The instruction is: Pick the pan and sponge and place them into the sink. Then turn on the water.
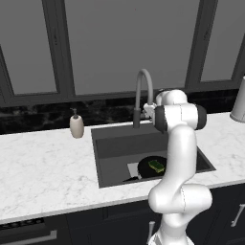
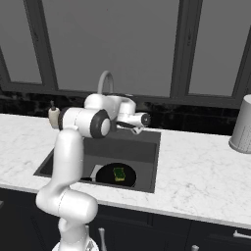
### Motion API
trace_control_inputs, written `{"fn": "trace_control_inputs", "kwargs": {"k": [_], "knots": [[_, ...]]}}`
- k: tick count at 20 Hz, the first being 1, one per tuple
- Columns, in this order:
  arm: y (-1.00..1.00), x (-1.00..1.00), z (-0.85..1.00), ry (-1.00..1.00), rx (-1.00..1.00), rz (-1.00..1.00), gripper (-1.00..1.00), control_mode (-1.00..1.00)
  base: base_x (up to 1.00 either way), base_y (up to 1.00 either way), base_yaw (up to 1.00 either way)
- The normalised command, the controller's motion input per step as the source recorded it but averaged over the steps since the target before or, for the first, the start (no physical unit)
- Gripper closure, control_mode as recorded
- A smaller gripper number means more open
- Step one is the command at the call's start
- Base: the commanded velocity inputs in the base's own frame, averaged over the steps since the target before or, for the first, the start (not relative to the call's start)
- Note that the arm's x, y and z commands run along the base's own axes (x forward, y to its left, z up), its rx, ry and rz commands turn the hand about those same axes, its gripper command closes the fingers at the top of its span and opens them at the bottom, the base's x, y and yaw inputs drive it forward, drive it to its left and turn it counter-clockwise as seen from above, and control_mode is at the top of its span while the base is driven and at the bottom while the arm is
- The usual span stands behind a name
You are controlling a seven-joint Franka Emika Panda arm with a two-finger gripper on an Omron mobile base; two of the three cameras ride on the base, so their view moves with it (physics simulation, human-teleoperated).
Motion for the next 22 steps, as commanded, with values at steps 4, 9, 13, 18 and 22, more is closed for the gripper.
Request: {"fn": "trace_control_inputs", "kwargs": {"k": [4, 9, 13, 18, 22], "knots": [[0.0, 0.21, 0.0, 0.0, 0.0, 0.0, -1.0, -1.0, 0.0, 0.0, 0.0], [0.0, 0.11, -0.01, 0.0, 0.01, 0.0, 1.0, -1.0, 0.0, 0.0, 0.0], [0.0, 0.0, 0.0, 0.0, 0.0, 0.0, 1.0, -1.0, 0.0, 0.0, 0.0], [0.0, 0.0, 0.0, 0.0, 0.0, 0.0, 1.0, -1.0, 0.0, 0.0, 0.0], [0.0, 0.0, 0.0, -0.01, 0.07, 0.0, 1.0, -1.0, 0.0, 0.0, 0.0]]}}
